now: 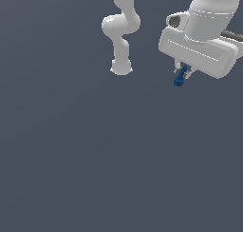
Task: Pick up the object and move it to a goal position.
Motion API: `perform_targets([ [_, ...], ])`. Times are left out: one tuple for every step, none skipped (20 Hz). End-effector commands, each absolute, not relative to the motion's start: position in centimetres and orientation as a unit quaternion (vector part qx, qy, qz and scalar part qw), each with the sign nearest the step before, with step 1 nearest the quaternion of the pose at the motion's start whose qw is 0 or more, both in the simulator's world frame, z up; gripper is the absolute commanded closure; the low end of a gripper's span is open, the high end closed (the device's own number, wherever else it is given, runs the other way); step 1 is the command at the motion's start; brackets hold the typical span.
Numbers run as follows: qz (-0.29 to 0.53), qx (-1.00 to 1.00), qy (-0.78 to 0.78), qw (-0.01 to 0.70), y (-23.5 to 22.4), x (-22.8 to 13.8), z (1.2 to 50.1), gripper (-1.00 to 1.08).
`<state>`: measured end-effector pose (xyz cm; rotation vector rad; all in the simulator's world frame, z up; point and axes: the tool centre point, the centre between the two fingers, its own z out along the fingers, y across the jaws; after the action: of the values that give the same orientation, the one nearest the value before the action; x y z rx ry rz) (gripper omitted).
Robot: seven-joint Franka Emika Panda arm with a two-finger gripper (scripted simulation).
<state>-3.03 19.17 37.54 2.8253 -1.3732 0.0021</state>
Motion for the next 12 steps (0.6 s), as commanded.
perform_targets([
  [0.000, 0.899, -0.437, 0.001, 20.0, -3.8, 40.3, 1.08],
  [0.000, 0.899, -0.437, 0.001, 20.3, -4.1, 41.4, 1.08],
  [0.000, 0.899, -0.437, 0.001, 20.7, -4.4, 42.4, 1.08],
  [0.000, 0.899, -0.437, 0.001, 21.0, -4.6, 43.4, 1.08],
  [0.000, 0.899, -0.437, 0.001, 21.3, -4.9, 44.4, 1.08],
  [0.000, 0.899, -0.437, 0.001, 21.6, -5.1, 45.2, 1.08],
  [0.000, 0.899, -0.437, 0.000, 21.8, -5.3, 46.0, 1.08],
  [0.000, 0.899, -0.437, 0.000, 22.1, -5.4, 46.8, 1.08],
  [0.000, 0.899, -0.437, 0.000, 22.3, -5.6, 47.4, 1.08],
  [0.000, 0.899, -0.437, 0.000, 22.5, -5.7, 48.1, 1.08],
  [0.000, 0.900, -0.437, 0.000, 22.7, -5.9, 48.6, 1.08],
  [0.000, 0.900, -0.437, 0.000, 22.9, -6.0, 49.1, 1.08],
])
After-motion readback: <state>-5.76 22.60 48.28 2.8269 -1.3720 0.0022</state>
